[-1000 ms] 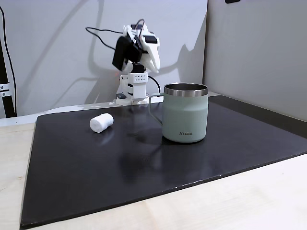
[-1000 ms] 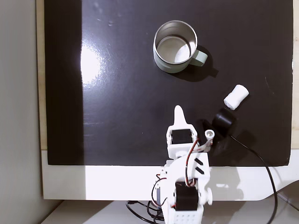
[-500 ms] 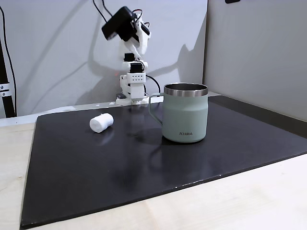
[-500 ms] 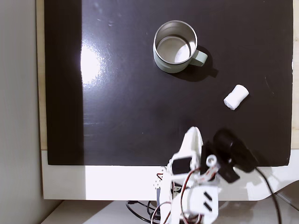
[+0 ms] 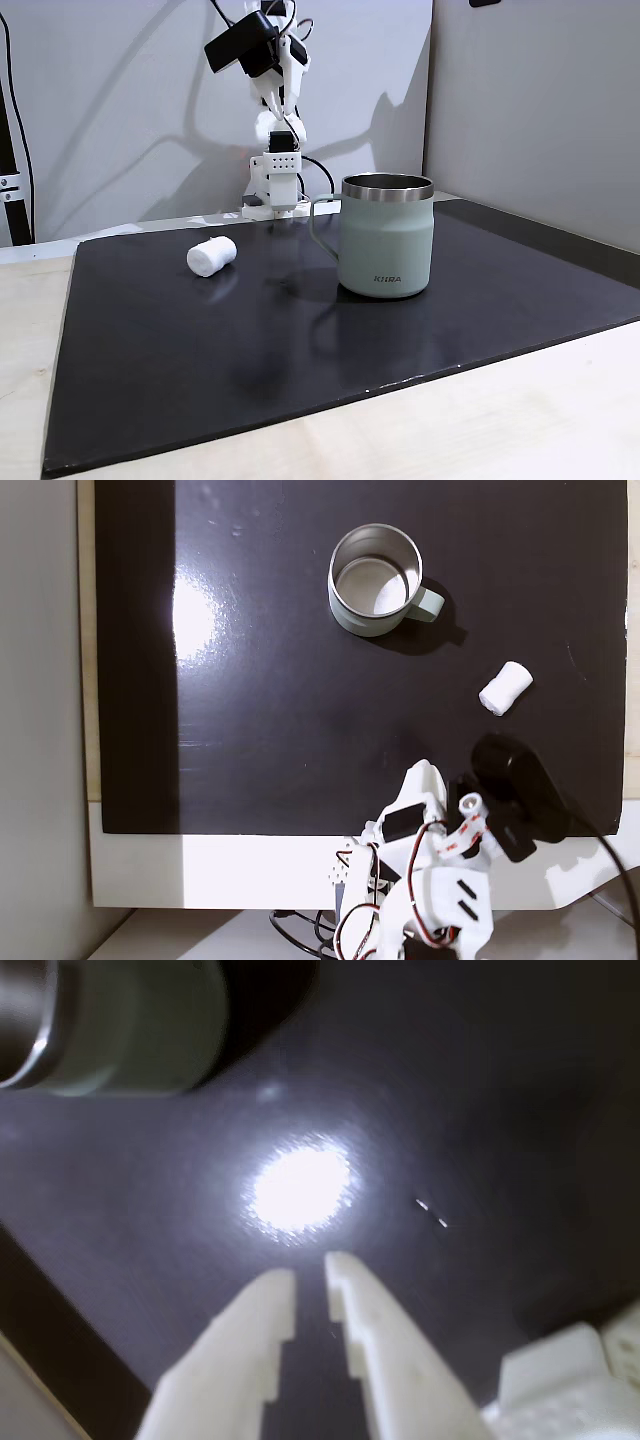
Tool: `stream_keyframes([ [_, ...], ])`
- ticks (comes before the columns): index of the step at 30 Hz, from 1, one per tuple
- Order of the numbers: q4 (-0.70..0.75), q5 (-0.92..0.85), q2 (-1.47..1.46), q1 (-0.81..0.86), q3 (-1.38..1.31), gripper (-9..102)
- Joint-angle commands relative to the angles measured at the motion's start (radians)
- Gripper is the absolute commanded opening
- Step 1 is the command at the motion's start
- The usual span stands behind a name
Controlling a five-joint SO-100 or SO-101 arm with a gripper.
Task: Grasp a gauze and put it in the cup.
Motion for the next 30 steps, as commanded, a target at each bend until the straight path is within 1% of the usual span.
stream_keyframes([
  [1, 0.040, 0.002, -0.115, 0.011, -0.130, 6],
  [5, 0.104, -0.035, -0.261, 0.060, -0.232, 12],
  [8, 0.110, -0.109, -0.356, 0.130, -0.270, 15],
  [13, 0.109, -0.242, -0.529, 0.270, -0.319, 18],
  [17, 0.094, -0.299, -0.673, 0.353, -0.387, 18],
  [20, 0.087, -0.318, -0.765, 0.374, -0.440, 20],
  [30, 0.091, -0.333, -1.063, 0.365, -0.630, 23],
])
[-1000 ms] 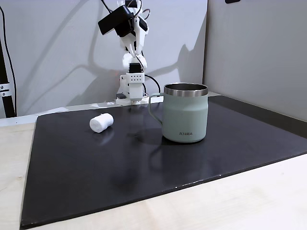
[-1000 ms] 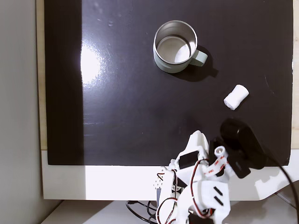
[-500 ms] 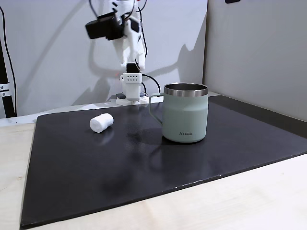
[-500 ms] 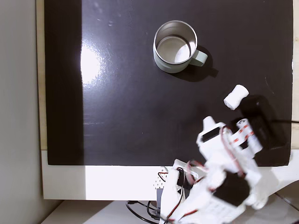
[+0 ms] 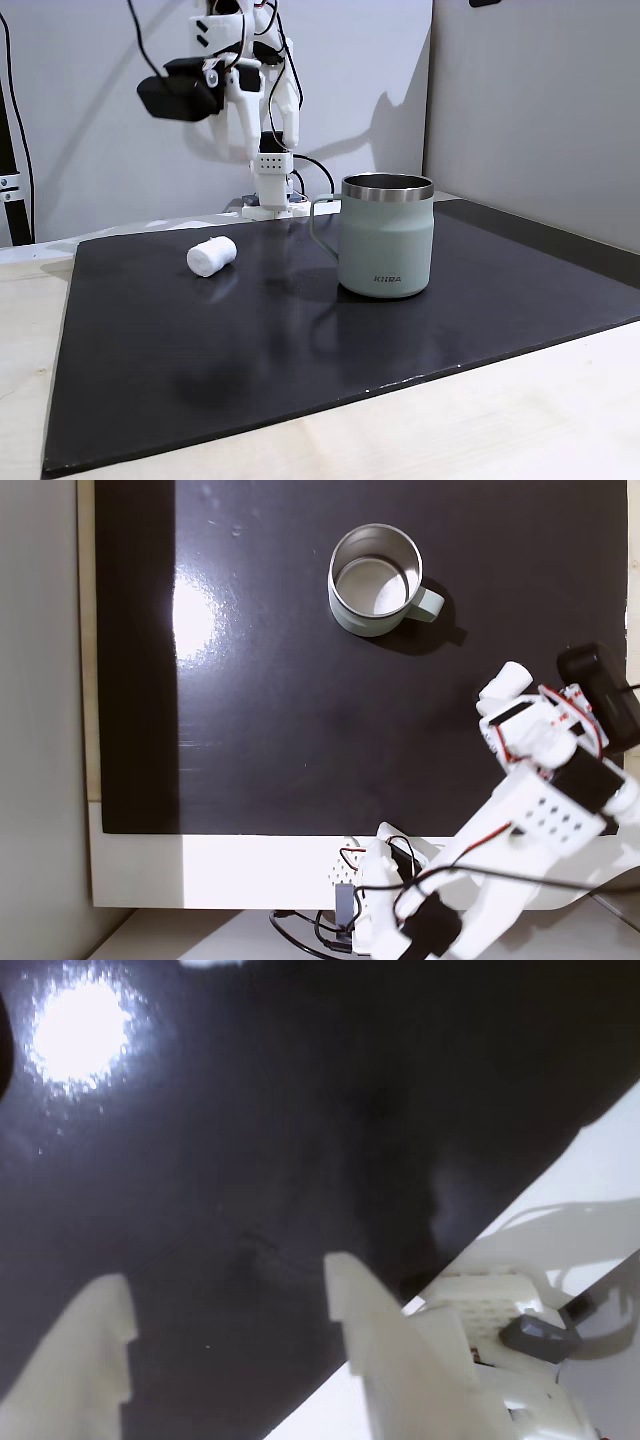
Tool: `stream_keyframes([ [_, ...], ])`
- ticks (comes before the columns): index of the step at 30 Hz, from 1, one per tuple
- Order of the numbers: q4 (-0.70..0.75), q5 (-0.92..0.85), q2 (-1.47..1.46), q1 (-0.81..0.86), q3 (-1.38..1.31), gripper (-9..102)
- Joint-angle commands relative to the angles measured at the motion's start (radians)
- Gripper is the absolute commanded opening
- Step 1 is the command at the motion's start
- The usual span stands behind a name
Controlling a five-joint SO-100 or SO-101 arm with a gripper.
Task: Grasp a gauze and put it in the cup.
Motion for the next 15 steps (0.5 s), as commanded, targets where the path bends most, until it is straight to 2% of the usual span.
stream_keyframes([
  [1, -0.012, -0.008, -0.081, 0.003, -0.120, 23],
  [15, -0.011, -0.002, -0.422, 0.041, -0.342, 33],
])
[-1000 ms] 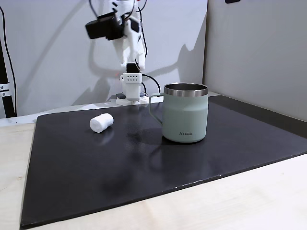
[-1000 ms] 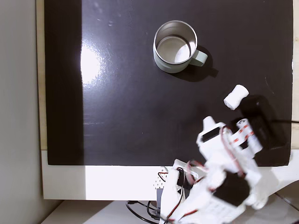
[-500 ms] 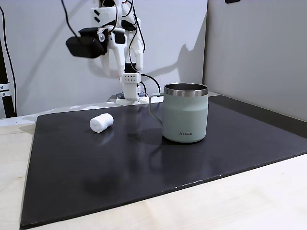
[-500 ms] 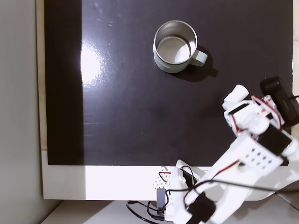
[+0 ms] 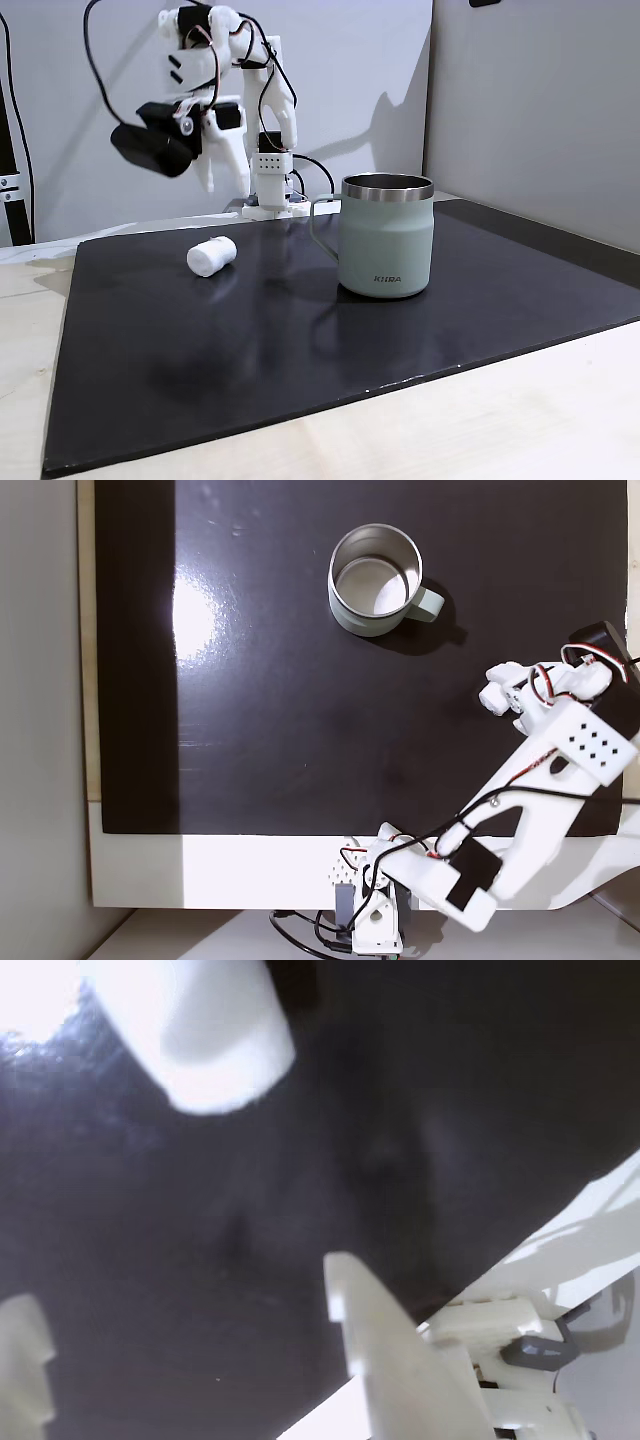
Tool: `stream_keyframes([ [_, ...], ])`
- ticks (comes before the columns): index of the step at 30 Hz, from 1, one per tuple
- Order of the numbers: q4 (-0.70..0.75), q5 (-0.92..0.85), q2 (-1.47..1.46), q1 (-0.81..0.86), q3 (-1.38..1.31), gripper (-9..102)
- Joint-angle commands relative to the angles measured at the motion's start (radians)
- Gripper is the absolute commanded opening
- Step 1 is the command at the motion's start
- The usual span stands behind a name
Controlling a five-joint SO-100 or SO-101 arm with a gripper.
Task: Grasp a gauze and put it in the cup.
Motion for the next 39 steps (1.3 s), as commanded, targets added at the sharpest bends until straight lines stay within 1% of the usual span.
stream_keyframes([
  [1, -0.009, 0.003, -0.029, 0.005, -0.081, 33],
  [17, -0.009, 0.015, -0.301, 0.020, -0.221, 32],
  [32, -0.002, 0.037, -0.465, 0.031, -0.350, 31],
  [36, 0.000, 0.037, -0.480, 0.034, -0.350, 29],
  [39, 0.002, 0.037, -0.483, 0.034, -0.350, 22],
])
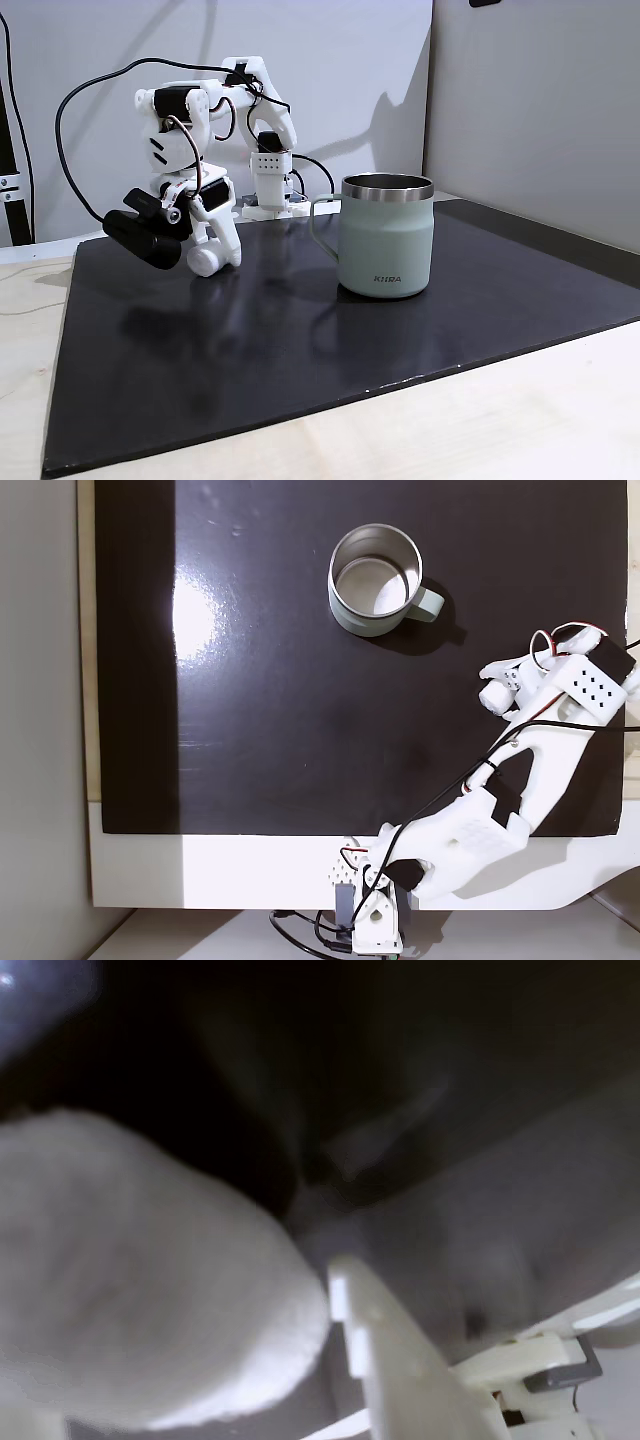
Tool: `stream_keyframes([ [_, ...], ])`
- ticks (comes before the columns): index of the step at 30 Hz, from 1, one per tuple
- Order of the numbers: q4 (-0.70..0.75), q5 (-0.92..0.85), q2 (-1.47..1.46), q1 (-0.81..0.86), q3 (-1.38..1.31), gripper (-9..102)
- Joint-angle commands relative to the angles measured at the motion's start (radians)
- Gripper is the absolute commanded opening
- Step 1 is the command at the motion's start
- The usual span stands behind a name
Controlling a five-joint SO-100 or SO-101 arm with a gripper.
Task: Grasp a gauze and put it in the cup.
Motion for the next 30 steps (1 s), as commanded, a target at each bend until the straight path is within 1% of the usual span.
stream_keyframes([
  [1, 0.011, 0.005, 0.011, 0.011, -0.057, 17],
  [3, 0.011, 0.006, 0.011, 0.011, -0.057, 7],
  [4, 0.011, 0.006, 0.011, 0.011, -0.057, 5],
  [10, 0.015, 0.006, 0.011, 0.014, -0.057, 0],
  [18, 0.029, 0.017, 0.094, 0.011, -0.021, 0],
  [24, 0.041, 0.054, 0.278, -0.015, 0.054, 0],
  [30, 0.049, 0.046, 0.489, -0.043, 0.141, 0],
])
